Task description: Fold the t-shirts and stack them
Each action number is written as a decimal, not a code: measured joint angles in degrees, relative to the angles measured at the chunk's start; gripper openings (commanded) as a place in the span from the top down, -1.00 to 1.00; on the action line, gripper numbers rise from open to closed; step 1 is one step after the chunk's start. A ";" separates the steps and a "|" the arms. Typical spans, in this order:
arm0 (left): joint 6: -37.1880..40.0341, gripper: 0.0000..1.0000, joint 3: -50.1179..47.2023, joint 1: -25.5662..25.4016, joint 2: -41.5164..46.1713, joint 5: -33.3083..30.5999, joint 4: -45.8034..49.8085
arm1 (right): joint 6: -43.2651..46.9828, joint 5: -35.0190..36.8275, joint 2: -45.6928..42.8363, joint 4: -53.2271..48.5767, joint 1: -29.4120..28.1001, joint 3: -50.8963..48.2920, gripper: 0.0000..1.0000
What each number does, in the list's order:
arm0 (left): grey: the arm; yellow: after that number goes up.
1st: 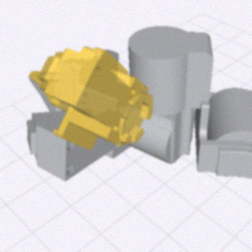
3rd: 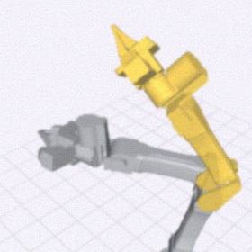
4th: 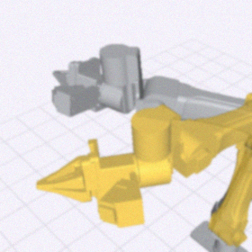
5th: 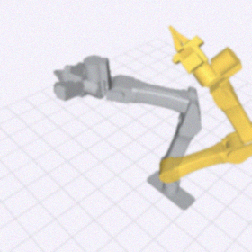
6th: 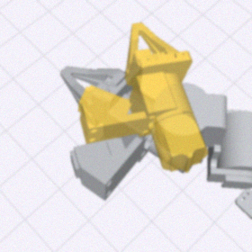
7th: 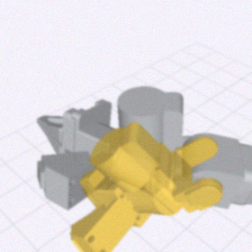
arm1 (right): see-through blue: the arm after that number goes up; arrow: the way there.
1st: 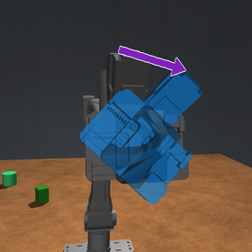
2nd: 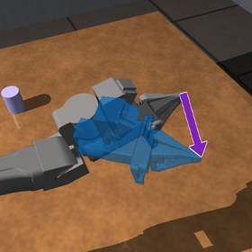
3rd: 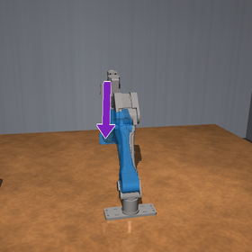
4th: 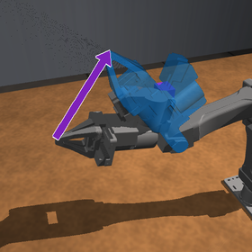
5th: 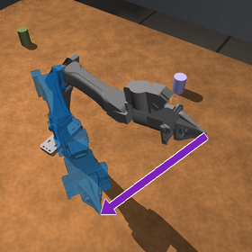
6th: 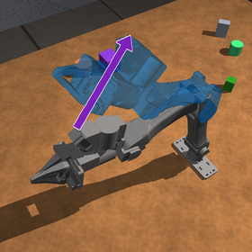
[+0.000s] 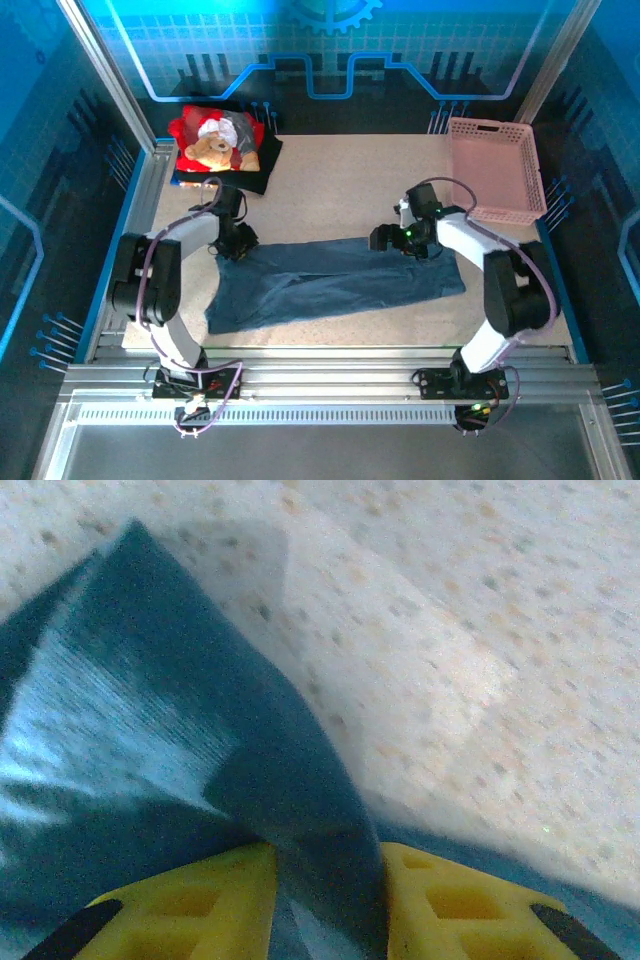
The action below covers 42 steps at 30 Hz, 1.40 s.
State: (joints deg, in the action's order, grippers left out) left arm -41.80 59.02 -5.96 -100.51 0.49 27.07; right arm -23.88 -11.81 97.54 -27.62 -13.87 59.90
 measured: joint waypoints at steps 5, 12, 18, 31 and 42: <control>0.66 0.30 1.36 2.12 -1.86 -1.27 -0.87 | -2.47 3.69 7.78 -3.10 0.02 6.82 -0.86; 3.37 -0.29 2.67 3.67 -2.19 -0.81 -2.12 | -4.26 7.23 11.30 -5.55 0.61 11.69 -0.87; 4.48 -0.48 3.76 3.80 4.04 -0.92 1.25 | -4.17 8.37 9.33 -5.49 1.79 10.38 -0.89; 8.87 -0.34 1.09 -3.34 16.17 11.13 5.42 | 4.83 -3.74 -15.15 -3.19 0.98 5.49 -1.00; 12.00 0.08 -2.64 -5.55 7.17 14.80 3.32 | 9.16 -9.75 -23.93 -5.49 -3.48 3.17 -1.00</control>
State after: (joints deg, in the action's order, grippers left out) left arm -29.80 56.38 -11.51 -93.34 15.29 30.39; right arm -14.72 -21.56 73.60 -33.10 -17.34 63.07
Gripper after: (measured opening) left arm 0.474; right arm 0.997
